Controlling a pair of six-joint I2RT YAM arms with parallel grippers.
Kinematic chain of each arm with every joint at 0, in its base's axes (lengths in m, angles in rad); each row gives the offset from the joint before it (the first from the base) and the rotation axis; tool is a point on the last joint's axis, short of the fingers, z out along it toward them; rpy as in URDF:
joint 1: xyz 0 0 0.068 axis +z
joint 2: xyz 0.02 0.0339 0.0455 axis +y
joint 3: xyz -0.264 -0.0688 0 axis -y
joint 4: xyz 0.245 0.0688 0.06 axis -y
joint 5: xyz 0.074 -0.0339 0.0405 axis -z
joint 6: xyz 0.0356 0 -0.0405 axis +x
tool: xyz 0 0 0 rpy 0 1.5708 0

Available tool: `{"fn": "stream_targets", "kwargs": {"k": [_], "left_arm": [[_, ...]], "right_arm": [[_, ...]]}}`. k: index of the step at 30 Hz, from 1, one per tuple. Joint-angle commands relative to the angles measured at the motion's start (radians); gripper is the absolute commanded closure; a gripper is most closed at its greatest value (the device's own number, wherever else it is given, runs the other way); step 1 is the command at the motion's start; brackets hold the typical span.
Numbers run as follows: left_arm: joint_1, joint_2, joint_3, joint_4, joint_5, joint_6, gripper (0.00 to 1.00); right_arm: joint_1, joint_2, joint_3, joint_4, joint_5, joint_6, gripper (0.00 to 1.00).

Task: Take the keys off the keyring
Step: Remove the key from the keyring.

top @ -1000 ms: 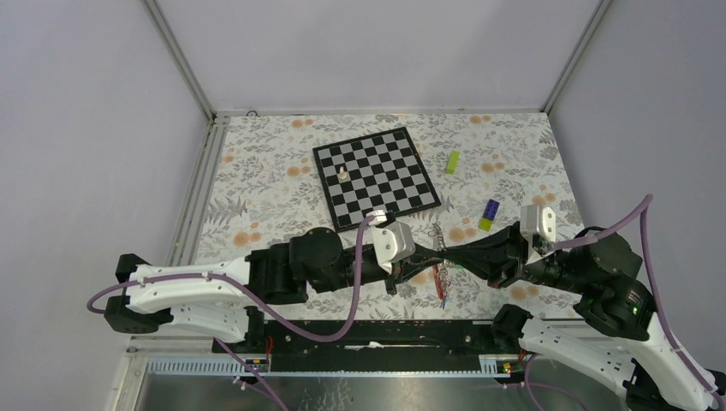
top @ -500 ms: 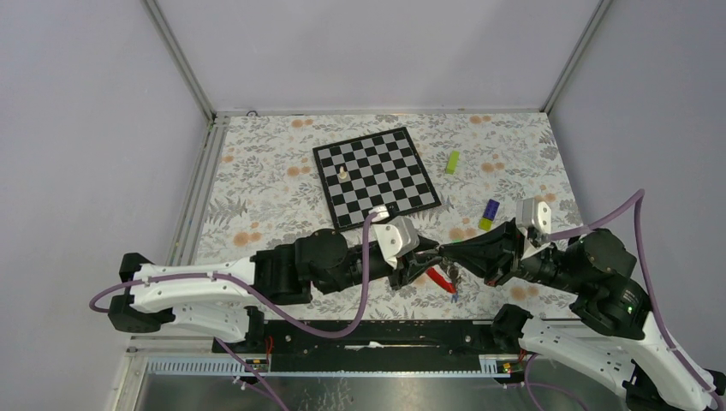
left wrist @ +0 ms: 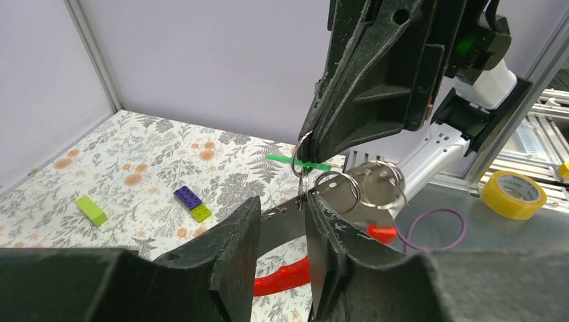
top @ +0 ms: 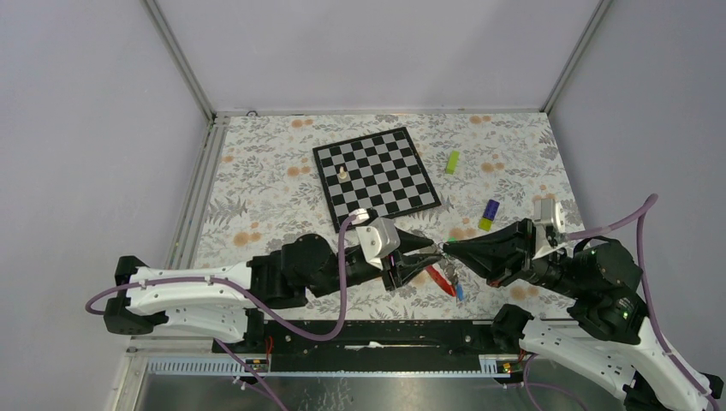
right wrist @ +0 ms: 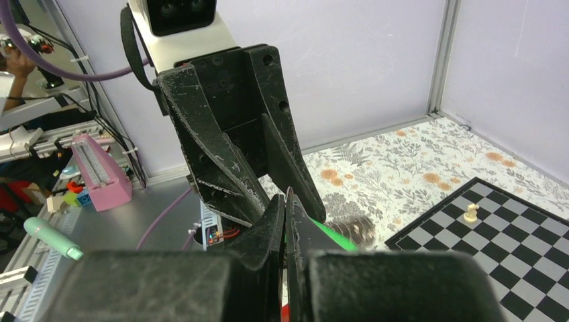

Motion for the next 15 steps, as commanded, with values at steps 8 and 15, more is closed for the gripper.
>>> {"fn": "stream_targets", "kwargs": {"k": [8, 15], "left_arm": [[0.005, -0.027, -0.01, 0.113, 0.062, 0.005, 0.63], [0.004, -0.049, -0.044, 0.179, 0.084, 0.005, 0.64]], "right_arm": [[0.005, -0.02, -0.006, 0.135, 0.033, 0.051, 1.0], [0.005, -0.022, -0.013, 0.136, 0.031, 0.061, 1.0]]}}
